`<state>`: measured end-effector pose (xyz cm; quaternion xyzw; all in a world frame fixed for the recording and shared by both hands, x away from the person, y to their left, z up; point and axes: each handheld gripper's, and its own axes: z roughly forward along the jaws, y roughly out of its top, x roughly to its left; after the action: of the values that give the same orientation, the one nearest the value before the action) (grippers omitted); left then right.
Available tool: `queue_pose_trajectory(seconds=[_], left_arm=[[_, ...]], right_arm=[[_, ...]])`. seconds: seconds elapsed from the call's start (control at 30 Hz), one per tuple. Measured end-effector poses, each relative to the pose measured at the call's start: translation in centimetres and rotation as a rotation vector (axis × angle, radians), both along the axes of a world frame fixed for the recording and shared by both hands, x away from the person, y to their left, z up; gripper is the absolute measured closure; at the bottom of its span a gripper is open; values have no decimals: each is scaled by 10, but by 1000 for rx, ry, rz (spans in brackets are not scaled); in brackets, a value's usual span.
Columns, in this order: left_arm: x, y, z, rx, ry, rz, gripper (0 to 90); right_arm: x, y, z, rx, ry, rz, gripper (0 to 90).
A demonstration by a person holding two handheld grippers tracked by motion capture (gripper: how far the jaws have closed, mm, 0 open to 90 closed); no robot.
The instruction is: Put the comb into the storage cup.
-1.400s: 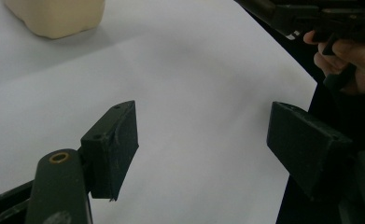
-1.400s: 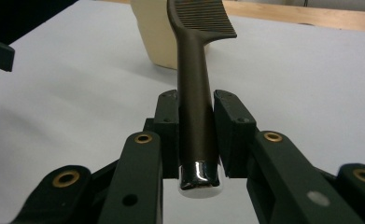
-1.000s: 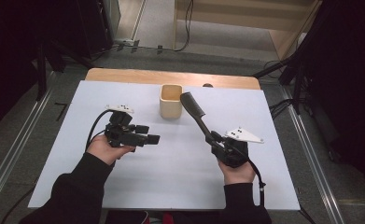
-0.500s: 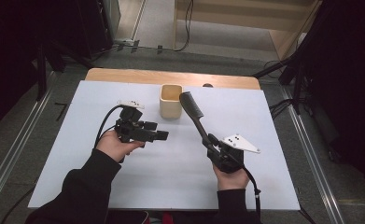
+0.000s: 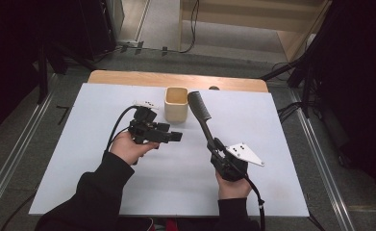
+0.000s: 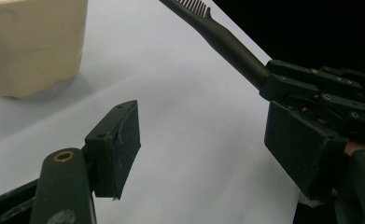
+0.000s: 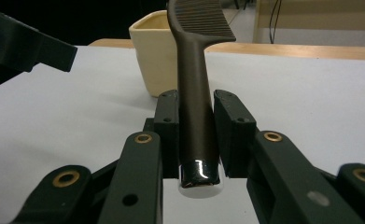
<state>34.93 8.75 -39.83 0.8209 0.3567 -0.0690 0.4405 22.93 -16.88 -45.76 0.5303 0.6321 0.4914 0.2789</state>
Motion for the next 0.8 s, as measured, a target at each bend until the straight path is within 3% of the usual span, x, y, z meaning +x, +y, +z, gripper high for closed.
queue_pose_trajectory(seconds=[0.13, 0.37, 0.6, 0.8], left_arm=[[3, -7, 3, -19, 11, -5, 271], [6, -23, 7, -18, -27, 24, 271], [4, -40, 10, 15, -75, 46, 271], [7, -50, 11, -1, -52, 55, 271]], right_arm=[[0, 3, -1, 0, -9, -20, 705], [3, 5, -4, 2, -30, -62, 705], [6, 10, -6, 0, -43, -82, 705], [7, 14, -9, 0, -51, -84, 705]])
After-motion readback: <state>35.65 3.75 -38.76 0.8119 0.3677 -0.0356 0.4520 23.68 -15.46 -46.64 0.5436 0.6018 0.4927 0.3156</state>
